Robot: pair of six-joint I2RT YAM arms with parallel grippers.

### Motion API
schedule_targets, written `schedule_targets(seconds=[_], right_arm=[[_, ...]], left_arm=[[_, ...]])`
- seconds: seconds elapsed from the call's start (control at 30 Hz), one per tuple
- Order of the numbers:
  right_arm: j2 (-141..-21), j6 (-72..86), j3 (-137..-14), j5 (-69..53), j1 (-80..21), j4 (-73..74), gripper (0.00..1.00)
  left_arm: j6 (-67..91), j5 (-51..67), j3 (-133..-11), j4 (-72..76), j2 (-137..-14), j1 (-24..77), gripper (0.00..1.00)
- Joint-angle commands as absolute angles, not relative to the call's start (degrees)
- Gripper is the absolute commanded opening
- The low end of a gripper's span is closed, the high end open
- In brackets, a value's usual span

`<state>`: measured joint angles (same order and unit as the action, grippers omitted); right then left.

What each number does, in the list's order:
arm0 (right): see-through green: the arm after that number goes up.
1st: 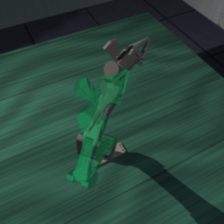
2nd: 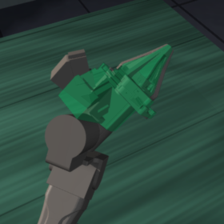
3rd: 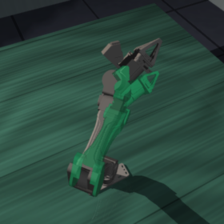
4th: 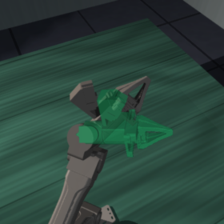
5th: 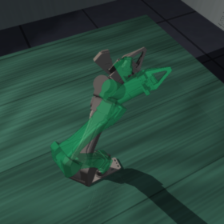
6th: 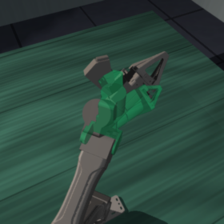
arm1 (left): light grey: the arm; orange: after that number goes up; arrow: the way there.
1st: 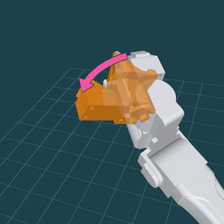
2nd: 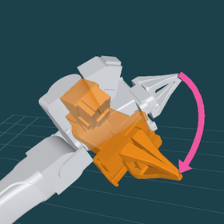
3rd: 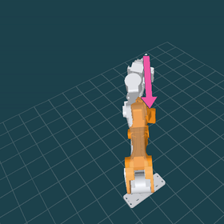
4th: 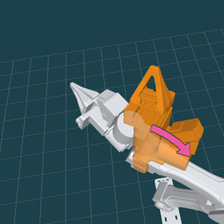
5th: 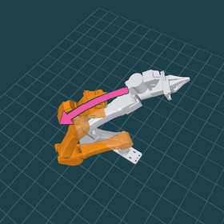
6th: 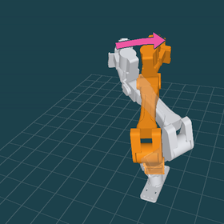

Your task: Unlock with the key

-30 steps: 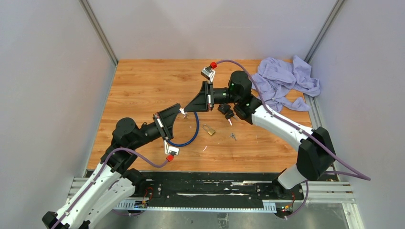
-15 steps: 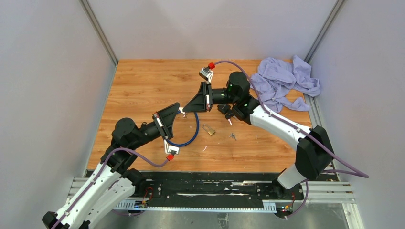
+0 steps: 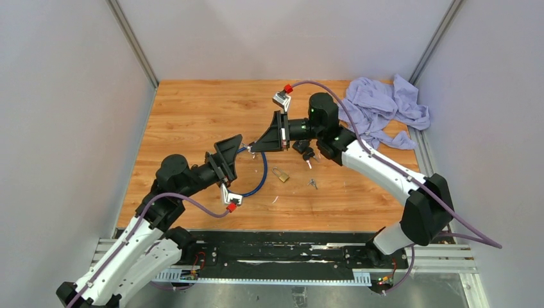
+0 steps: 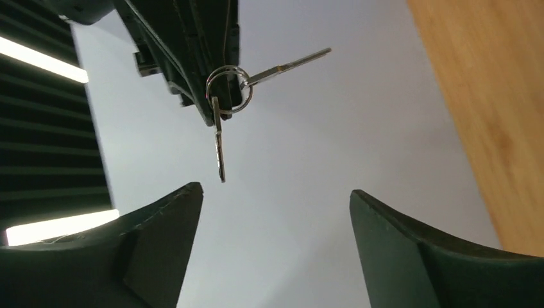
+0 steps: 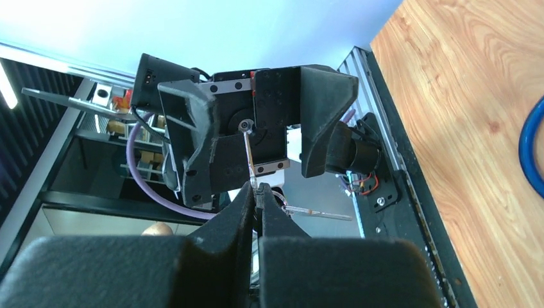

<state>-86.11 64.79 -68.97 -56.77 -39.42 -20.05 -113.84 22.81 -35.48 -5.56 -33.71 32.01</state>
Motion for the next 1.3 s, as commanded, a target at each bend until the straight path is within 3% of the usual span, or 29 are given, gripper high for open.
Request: schedule_targets(seconds=[0.0,0.23,0.37,0.5,0.9,1.27], right_arm=[[-83.8,50.8,-74.5,-56.4,-38.4,-1.4,0.01],[-84.1,27.9,-82.9,-49.6,-38.3,25.1,0.01],[-83.6,21.9,-83.5,-43.1,-38.3,32.2,0.01],[-82.5,20.8,-80.1,-38.5,-37.1,34.2,0.01],[-77.0,22.1,-71.8,-33.8,-29.0,36.2,0.01],[-76.0,20.8,-74.2,-30.0,-28.6,40.3,0.01]], left_arm=[[-101.4,21.2,-42.7,-17.0,-34.9,32.3,0.92],[-52.4,27.7,-67.5,-44.7,-50.2,32.2,0.92],[-37.8,29.6,-71.1,-48.8,-56.7,31.9,0.91],[-33.5,23.7,-71.7,-45.5,-63.4,29.6,0.89],[-31.5,20.7,-80.4,-38.4,-95.9,20.0,0.73],[-31.2,16.1,-85.4,-33.6,-111.1,19.4,0.61]])
